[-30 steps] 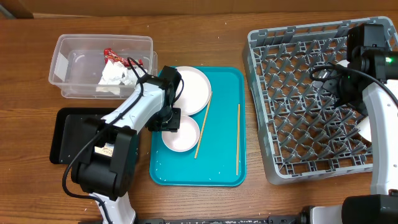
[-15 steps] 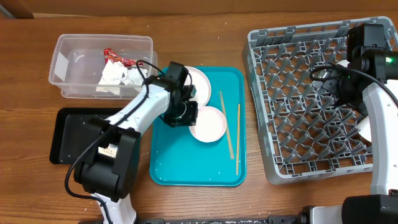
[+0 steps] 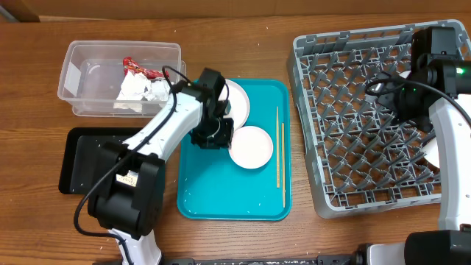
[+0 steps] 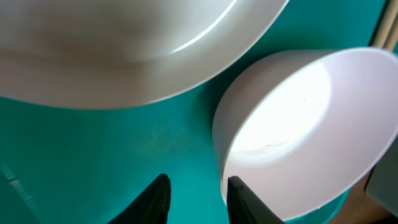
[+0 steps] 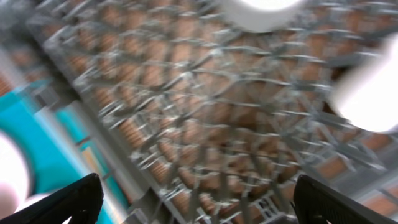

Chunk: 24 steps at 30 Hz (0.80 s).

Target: Sort waste into correct bins and load items into the dishwasher

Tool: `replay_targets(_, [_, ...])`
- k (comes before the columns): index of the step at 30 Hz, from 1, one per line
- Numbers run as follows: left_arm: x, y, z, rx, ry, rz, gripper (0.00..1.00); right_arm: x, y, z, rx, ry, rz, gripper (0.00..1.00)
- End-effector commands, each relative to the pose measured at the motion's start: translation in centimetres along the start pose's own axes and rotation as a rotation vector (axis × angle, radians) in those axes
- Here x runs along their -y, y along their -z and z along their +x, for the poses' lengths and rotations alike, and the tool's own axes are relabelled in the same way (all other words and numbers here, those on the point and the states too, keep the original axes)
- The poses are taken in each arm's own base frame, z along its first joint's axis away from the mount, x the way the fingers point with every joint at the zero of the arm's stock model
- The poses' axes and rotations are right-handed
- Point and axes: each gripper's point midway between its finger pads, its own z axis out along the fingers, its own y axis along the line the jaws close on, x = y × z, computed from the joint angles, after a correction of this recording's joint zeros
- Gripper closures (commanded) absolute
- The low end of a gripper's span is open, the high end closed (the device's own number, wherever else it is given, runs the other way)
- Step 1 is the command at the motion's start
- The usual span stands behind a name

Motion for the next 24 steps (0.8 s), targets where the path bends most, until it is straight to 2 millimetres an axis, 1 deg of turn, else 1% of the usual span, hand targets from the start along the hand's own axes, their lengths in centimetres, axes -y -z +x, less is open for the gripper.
replay_targets(1, [-0.2, 6.1, -2.2, 0.181, -0.019, -0.08, 0.67, -4.6, 1.2, 1.4, -0.053, 0.193, -0.279, 0.0])
replay_targets(4, [-0.4, 9.9, -2.4, 0.286, -0.012, -0.121, 0.67, -6.2, 1.6, 2.2, -0.07, 0.258, -0.347, 0.0])
replay_targets(7, [-1.3, 13.2, -1.9, 0.367, 0.038, -0.145, 0.66, -7.8, 1.8, 3.4, -0.084, 0.327, -0.368, 0.0])
replay_targets(9, [-2.4, 15.2, -1.1, 0.409, 0.088, -0.157, 0.62, -9.3, 2.0, 4.4, -0.092, 0.381, -0.383, 0.0])
replay_targets(11, [-3.9, 17.1, -0.2, 0.44, 0.145, -0.167, 0.51, -10.9, 2.2, 5.5, -0.096, 0.435, -0.4, 0.0])
replay_targets(13, [-5.5, 18.7, 0.6, 0.461, 0.193, -0.169, 0.45, -12.5, 2.3, 6.4, -0.097, 0.477, -0.414, 0.0])
replay_targets(15, [-7.2, 19.8, 1.5, 0.474, 0.249, -0.178, 0.42, -13.8, 2.2, 7.4, -0.104, 0.518, -0.429, 0.0])
replay_targets(18, [-10.1, 21.0, 2.7, 0.475, 0.344, -0.194, 0.36, -15.2, 1.5, 8.5, -0.127, 0.507, -0.417, 0.0])
replay_targets(19, [-11.0, 21.3, 3.1, 0.472, 0.376, -0.2, 0.28, -15.7, 1.2, 8.9, -0.139, 0.508, -0.415, 0.0])
replay_targets(20, [-12.0, 21.4, 3.4, 0.467, 0.411, -0.206, 0.16, -16.2, 0.7, 9.5, -0.156, 0.521, -0.413, 0.0])
replay_targets(21, [-13.6, 21.6, 3.9, 0.456, 0.467, -0.211, 0.08, -17.0, -0.3, 10.6, -0.195, 0.545, -0.403, 0.0])
replay_targets(24, [-15.1, 21.8, 4.4, 0.45, 0.521, -0.214, 0.04, -18.1, -2.3, 12.3, -0.263, 0.577, -0.379, 0.0])
